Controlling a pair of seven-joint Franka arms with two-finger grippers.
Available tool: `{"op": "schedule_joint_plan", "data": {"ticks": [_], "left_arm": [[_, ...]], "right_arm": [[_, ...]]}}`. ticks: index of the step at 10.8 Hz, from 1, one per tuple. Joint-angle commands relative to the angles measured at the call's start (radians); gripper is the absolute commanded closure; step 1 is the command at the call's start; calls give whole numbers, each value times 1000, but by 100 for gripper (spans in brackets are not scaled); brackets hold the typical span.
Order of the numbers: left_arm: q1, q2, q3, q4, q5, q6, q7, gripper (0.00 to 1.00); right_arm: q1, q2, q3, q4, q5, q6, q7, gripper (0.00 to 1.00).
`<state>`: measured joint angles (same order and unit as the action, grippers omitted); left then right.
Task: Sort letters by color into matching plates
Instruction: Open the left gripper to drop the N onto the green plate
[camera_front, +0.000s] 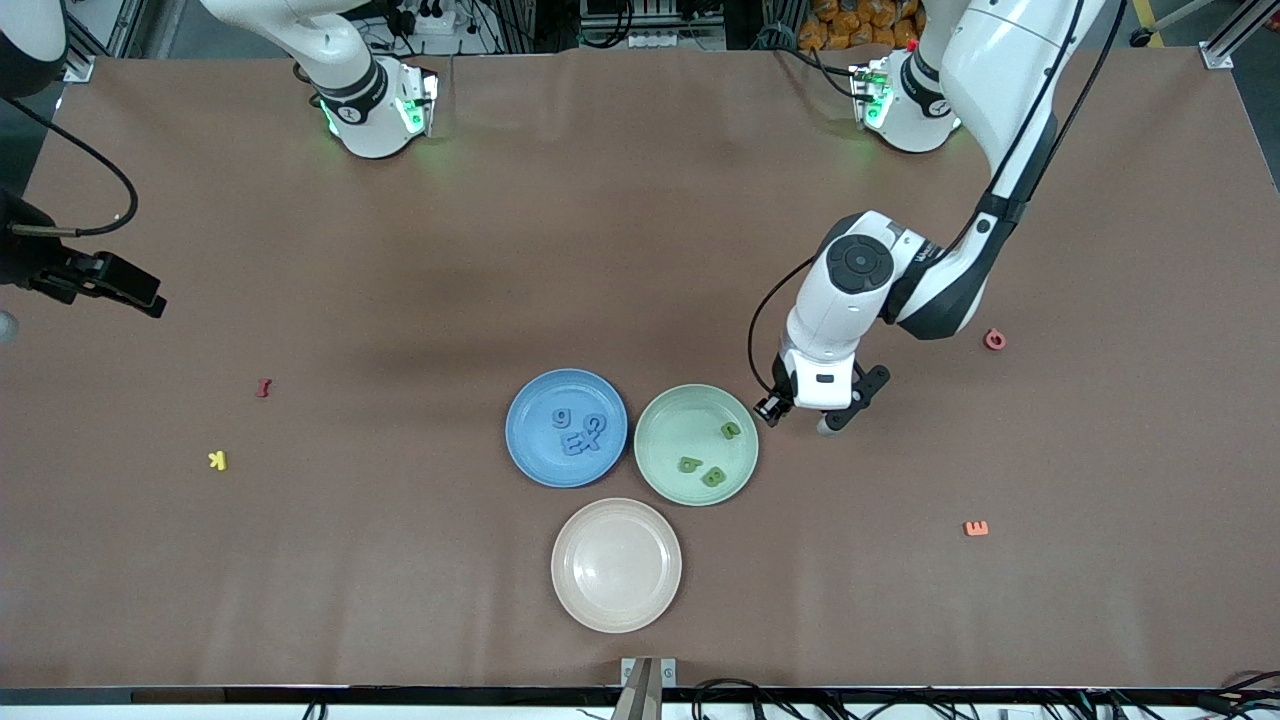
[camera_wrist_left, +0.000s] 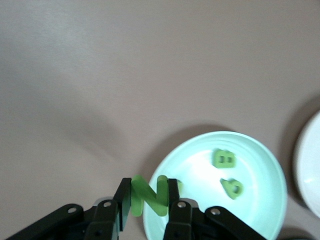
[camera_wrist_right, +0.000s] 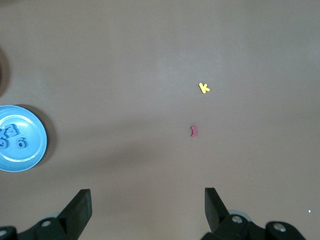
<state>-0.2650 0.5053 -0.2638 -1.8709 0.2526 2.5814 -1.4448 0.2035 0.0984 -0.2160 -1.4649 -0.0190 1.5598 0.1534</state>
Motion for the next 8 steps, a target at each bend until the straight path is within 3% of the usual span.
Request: {"op": "schedule_joint_plan", "data": {"ticks": [1, 3, 4, 5, 8], "left_arm": [[-63, 57, 11, 123, -38, -6, -78, 100], [-109, 96, 11, 183, -45, -6, -121, 100], [-121, 102, 11, 200, -44, -7, -140, 87], [-119, 101, 12, 200, -30, -7, -128, 1], [-99, 55, 21, 203, 3, -137, -91, 0]], "right_arm": [[2, 0, 6, -3, -18, 3, 8, 0], [2, 0, 6, -3, -19, 3, 8, 0], [4, 1, 6, -3, -22, 5, 8, 0], [5, 4, 6, -3, -21, 5, 8, 0], [7, 6, 6, -3, -21, 5, 8, 0]]}}
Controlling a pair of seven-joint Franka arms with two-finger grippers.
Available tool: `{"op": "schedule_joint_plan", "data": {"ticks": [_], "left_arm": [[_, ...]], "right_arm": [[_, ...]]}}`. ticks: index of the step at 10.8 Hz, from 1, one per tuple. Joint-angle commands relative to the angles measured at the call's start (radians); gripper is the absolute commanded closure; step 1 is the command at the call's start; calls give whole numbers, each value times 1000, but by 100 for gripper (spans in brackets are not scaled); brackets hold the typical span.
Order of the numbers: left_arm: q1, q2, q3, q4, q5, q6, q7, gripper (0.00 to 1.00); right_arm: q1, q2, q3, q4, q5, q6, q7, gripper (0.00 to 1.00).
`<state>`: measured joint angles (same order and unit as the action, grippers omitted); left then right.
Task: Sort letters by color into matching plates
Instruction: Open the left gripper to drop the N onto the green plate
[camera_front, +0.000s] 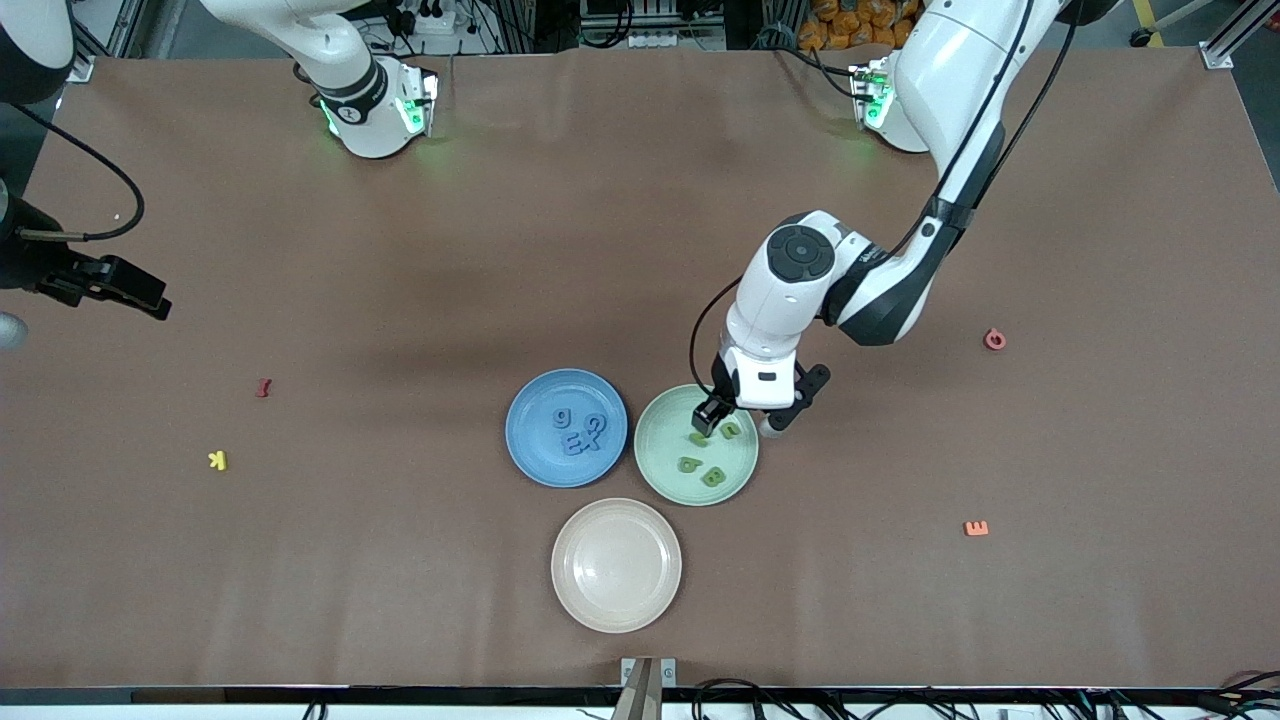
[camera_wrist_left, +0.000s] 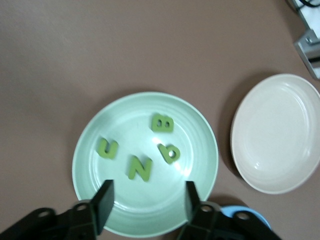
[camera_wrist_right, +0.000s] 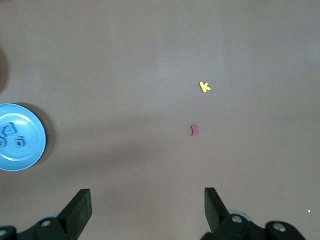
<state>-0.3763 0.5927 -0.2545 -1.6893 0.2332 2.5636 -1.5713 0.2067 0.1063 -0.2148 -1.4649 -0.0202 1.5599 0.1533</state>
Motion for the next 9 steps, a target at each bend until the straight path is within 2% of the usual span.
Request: {"op": "schedule_joint_plan", "data": {"ticks": [1, 4, 6, 9], "left_arm": [[33, -53, 12, 22, 29, -197, 115, 0], [88, -109, 6, 26, 14, -362, 353, 0], [143, -114, 1, 80, -4, -504, 497, 0], [288, -169, 1, 123, -127, -667, 781, 0]], "right_arm": [[3, -2, 5, -3, -20, 5, 8, 0], [3, 0, 5, -3, -20, 5, 8, 0], [5, 6, 5, -2, -20, 5, 8, 0], [7, 6, 6, -2, -20, 3, 8, 0]]}}
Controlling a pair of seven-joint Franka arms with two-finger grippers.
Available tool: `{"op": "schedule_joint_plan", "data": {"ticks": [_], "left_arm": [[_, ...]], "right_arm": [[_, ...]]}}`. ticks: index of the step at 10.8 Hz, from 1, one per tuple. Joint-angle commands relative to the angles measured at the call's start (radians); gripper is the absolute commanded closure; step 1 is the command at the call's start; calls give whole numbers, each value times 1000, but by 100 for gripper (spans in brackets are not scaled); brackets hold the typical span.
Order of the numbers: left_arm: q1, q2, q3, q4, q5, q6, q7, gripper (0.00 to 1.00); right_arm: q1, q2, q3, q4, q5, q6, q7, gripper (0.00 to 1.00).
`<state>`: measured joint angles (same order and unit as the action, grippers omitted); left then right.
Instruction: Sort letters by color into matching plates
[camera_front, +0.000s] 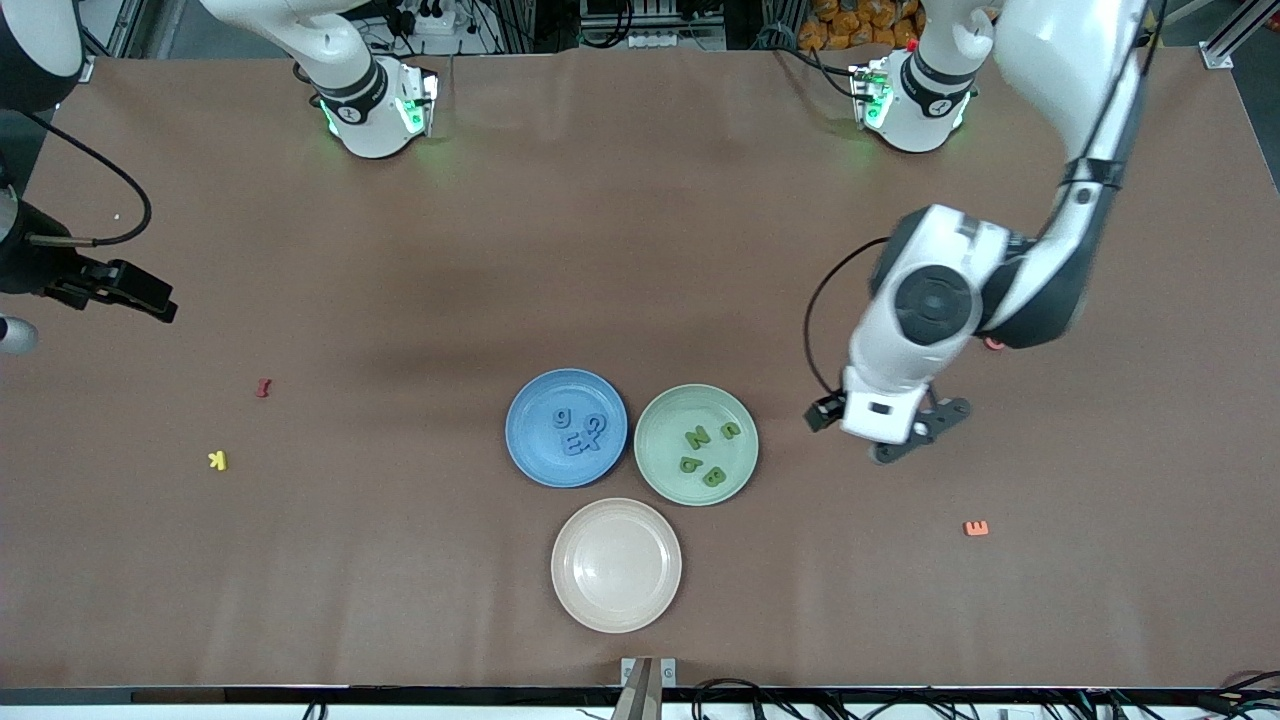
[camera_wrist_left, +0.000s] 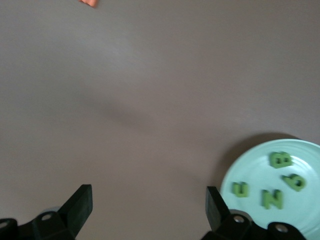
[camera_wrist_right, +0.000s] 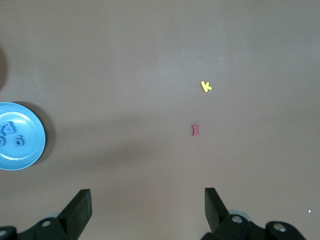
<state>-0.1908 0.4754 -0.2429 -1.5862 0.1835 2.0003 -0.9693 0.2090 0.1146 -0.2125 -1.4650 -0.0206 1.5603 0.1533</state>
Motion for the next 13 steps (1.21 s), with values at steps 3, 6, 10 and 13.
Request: {"op": "schedule_joint_plan", "data": {"ticks": [3, 6, 10, 13], "left_arm": [[163, -90, -10, 11, -99, -162, 262, 0], [232, -145, -9, -29, -99, -189, 335, 0], [223, -260, 66, -171, -104, -186, 483, 0], [125, -398, 150, -357, -105, -135, 518, 0]], "right_arm": [[4, -3, 4, -1, -19, 3, 8, 0], [4, -3, 4, -1, -19, 3, 8, 0], [4, -1, 4, -3, -19, 3, 8, 0], [4, -1, 4, -3, -19, 4, 8, 0]]}}
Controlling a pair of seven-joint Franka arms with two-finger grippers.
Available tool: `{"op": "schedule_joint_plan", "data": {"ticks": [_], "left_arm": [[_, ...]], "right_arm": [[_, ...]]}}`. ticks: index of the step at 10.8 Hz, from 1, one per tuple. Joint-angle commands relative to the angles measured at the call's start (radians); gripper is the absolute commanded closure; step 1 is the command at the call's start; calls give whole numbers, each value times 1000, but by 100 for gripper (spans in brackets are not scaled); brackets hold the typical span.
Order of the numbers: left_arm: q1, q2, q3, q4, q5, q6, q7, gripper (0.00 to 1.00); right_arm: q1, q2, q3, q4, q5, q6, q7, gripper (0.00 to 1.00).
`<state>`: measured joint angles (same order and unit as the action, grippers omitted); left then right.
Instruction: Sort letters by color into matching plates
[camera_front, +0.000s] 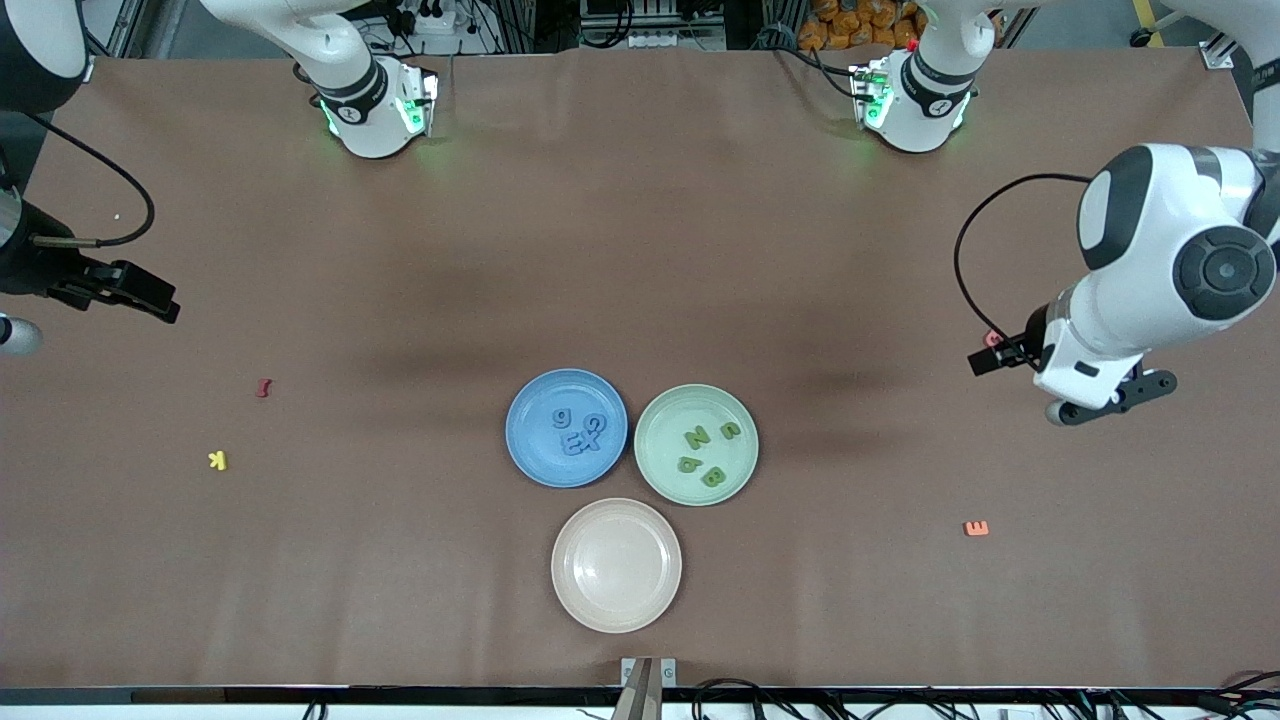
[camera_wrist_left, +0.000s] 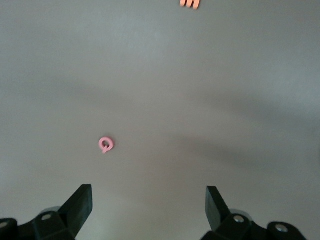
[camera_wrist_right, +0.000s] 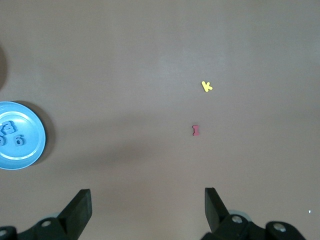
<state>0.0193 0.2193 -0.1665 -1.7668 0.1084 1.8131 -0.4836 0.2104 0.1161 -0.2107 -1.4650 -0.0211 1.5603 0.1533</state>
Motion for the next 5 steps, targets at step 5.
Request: {"op": "schedule_joint_plan", "data": {"ticks": [5], "left_arm": [[-122, -248, 110, -304, -93, 91, 51, 0]], "right_arm": [[3, -3, 2, -3, -19, 3, 8, 0]]}}
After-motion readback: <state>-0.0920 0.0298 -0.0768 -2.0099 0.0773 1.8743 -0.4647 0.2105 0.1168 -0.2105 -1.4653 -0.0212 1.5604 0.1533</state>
